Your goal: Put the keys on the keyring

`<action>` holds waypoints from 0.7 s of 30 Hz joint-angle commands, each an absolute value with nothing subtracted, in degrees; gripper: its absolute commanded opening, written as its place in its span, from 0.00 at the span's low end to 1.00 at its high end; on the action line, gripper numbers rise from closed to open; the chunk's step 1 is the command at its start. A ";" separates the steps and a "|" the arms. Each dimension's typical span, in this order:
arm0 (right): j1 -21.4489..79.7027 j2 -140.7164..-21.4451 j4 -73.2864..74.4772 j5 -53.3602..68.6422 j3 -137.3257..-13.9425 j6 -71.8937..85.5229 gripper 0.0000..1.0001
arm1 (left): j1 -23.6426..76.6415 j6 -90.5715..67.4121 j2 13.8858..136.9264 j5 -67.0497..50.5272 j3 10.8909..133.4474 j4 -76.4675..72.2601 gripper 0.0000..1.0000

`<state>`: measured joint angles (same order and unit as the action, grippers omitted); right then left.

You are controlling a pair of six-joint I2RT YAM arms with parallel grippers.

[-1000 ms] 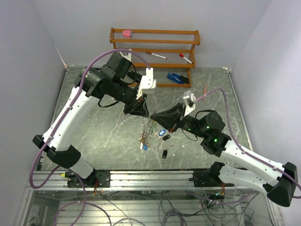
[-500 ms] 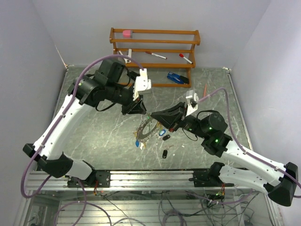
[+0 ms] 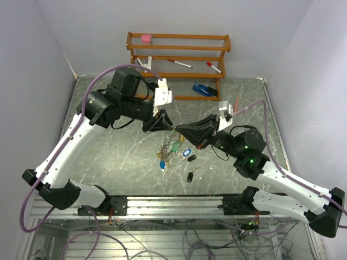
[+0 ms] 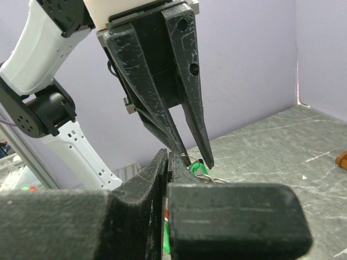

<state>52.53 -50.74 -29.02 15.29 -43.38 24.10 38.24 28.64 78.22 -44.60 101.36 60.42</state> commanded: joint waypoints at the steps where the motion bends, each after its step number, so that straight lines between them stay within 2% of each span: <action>1: 52.75 -50.99 -34.25 13.76 -45.15 24.86 0.00 | 37.92 29.38 77.51 -50.11 102.12 58.10 0.31; 9: 52.80 -51.73 -34.95 13.56 -45.02 25.62 0.00 | 37.92 32.10 76.85 -52.62 101.60 59.89 0.35; 11: 52.74 -52.04 -35.15 13.92 -45.27 25.89 0.00 | 37.97 32.46 76.82 -52.34 101.20 59.95 0.32; 14: 52.78 -52.13 -35.75 13.92 -45.43 26.06 0.00 | 37.95 32.54 77.01 -52.34 101.42 59.99 0.22; 21: 52.83 -51.26 -39.59 12.13 -42.93 26.49 0.00 | 37.92 32.09 77.91 -53.33 102.74 60.63 0.19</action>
<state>52.58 -52.66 -31.55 14.41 -43.31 25.93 38.02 31.51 77.97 -50.92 101.45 60.20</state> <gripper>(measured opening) 0.007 0.203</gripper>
